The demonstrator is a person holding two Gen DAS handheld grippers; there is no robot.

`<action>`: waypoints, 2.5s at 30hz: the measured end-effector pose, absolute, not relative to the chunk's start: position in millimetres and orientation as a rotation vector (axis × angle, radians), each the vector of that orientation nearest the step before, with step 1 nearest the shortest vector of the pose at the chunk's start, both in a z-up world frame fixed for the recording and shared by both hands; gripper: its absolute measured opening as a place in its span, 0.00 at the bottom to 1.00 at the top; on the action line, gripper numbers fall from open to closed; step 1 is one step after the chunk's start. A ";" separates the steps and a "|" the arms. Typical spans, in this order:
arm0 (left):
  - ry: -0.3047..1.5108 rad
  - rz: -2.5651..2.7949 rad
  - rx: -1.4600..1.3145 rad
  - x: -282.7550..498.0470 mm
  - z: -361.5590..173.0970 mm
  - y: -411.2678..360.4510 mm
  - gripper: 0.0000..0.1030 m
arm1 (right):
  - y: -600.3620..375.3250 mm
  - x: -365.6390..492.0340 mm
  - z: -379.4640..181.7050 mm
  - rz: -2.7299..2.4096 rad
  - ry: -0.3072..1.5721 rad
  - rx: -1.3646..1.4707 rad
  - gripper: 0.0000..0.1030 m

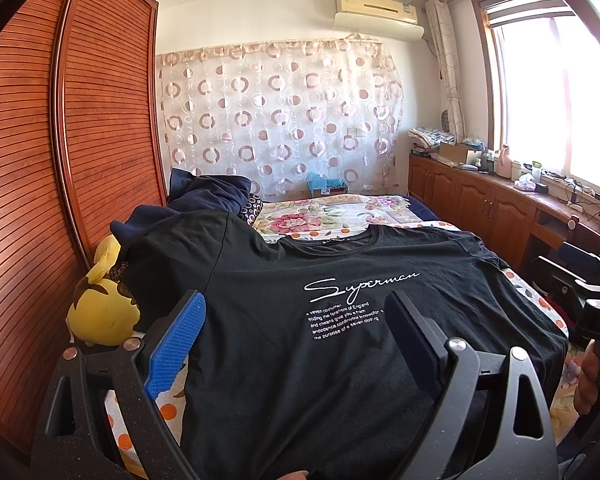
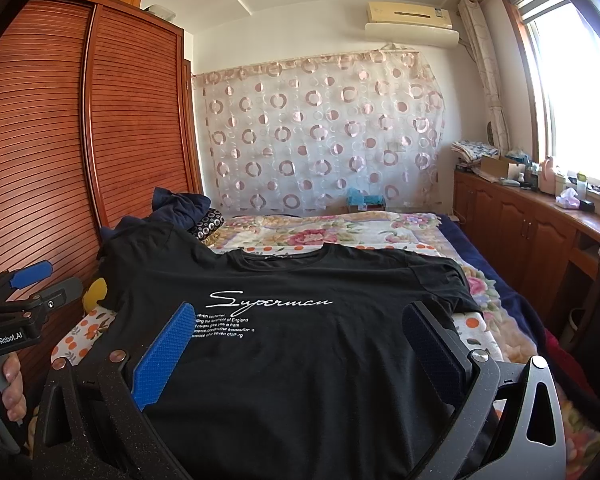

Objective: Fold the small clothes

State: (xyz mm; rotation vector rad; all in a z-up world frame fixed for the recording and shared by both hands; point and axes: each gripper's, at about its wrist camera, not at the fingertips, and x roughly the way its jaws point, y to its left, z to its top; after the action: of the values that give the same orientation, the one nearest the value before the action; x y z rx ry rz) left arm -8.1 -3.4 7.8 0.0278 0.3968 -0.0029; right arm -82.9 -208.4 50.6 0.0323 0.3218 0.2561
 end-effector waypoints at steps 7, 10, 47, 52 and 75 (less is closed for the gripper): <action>0.396 -0.003 0.028 -8.1 8.1 -3.8 0.89 | -208.4 -83.0 50.5 0.256 0.322 0.032 1.00; 0.395 -0.003 0.028 -8.2 8.4 -3.9 0.89 | -208.2 -83.0 50.5 0.257 0.321 0.032 1.00; 0.542 0.036 -0.033 19.2 -40.9 53.3 0.89 | -195.3 -50.4 34.4 0.303 0.405 -0.026 1.00; 0.562 0.063 -0.054 24.6 -51.4 85.7 0.89 | -189.9 -35.0 31.6 0.348 0.438 -0.027 1.00; 0.796 0.127 -0.187 119.0 -92.0 193.7 0.59 | -177.4 8.4 11.4 0.519 0.593 -0.148 1.00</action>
State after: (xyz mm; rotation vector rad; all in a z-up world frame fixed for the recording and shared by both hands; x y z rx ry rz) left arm 119.0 193.7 -92.0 -0.1875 0.7958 0.1268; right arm 8.4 -177.4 11.4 -0.1480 0.5932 0.5192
